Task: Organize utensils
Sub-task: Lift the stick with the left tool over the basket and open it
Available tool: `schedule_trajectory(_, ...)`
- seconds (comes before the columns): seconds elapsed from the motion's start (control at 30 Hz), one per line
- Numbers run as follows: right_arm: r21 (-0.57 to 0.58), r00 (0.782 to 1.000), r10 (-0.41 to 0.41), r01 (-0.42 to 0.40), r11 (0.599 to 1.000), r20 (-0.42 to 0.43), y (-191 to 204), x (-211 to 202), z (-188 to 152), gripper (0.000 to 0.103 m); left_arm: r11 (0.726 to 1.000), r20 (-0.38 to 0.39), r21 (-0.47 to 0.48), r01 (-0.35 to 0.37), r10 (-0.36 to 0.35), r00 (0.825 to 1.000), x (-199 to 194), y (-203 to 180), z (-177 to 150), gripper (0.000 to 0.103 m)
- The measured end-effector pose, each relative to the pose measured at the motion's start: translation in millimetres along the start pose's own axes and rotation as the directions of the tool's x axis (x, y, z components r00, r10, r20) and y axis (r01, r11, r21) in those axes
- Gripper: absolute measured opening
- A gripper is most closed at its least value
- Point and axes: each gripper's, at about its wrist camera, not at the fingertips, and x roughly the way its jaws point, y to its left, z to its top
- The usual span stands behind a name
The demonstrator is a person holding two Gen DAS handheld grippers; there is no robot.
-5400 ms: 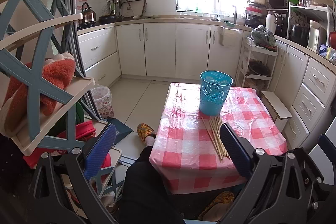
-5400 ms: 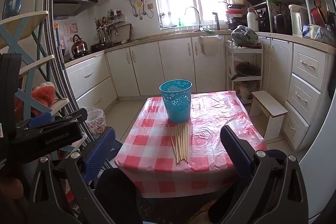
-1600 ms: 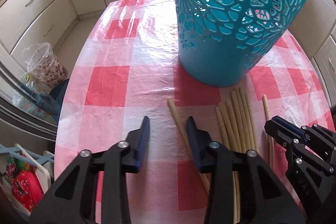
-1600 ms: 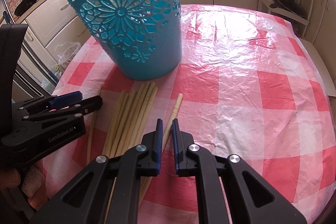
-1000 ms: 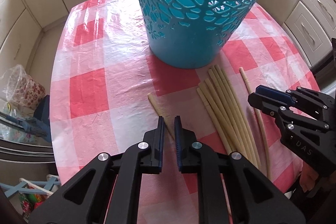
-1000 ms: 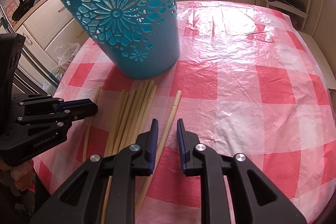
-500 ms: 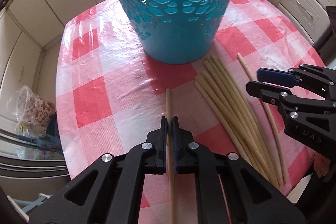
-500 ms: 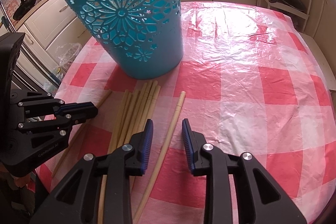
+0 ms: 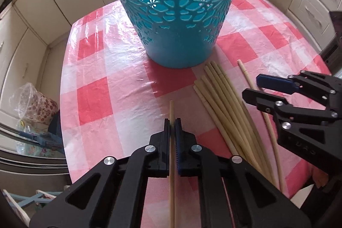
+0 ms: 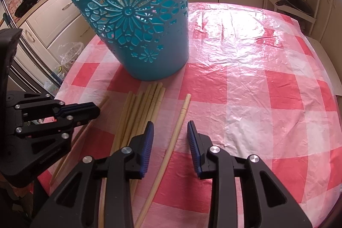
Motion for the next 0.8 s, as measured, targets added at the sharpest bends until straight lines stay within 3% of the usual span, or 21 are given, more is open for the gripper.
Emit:
schedule_trajectory(0.07,0.004,1.000,0.003,-0.003,1.000,0.001,-1.5,-0.6,0.3,0.033,0.991,0.038,-0.060,0.120,-0.118,0.992,-26.9,11.5,-1.2,0.004)
schedule_trajectory(0.17,0.013,1.000,0.011,-0.011,1.000,0.003,-4.3,-1.2,0.3,0.033,0.959,0.162,-0.085,0.271,-0.256,0.953,-83.7,25.5,7.2,0.004)
schedule_trajectory(0.3,0.017,1.000,0.009,-0.010,1.000,0.003,-5.6,-1.7,1.0,0.033,0.940,0.363,-0.087,0.329,-0.277,0.890,-153.3,38.0,43.0,0.004)
schedule_trajectory(0.4,0.013,1.000,0.008,-0.009,1.000,0.005,-5.1,-2.0,0.6,0.033,0.947,0.518,-0.120,0.299,-0.197,0.832,-185.4,41.3,77.5,0.004)
schedule_trajectory(0.47,0.009,1.000,0.007,-0.007,1.000,0.007,-5.0,-2.5,-0.2,0.033,0.945,0.610,-0.161,0.283,-0.130,0.782,-196.1,42.6,100.2,0.004)
schedule_trajectory(0.63,-0.017,1.000,0.002,-0.001,1.000,0.016,0.1,-2.1,-2.7,0.037,0.939,0.739,-0.299,0.169,0.115,0.664,-191.5,40.2,143.9,0.005)
schedule_trajectory(0.7,-0.039,1.000,-0.007,0.008,0.999,0.021,4.1,-1.9,-4.0,0.040,0.928,0.745,-0.342,0.151,0.169,0.646,-182.4,43.8,159.9,0.005)
schedule_trajectory(0.8,-0.063,0.999,-0.026,0.028,0.998,0.031,9.3,-1.0,-5.6,0.041,0.921,0.742,-0.373,0.111,0.224,0.632,-161.7,38.1,168.3,0.005)
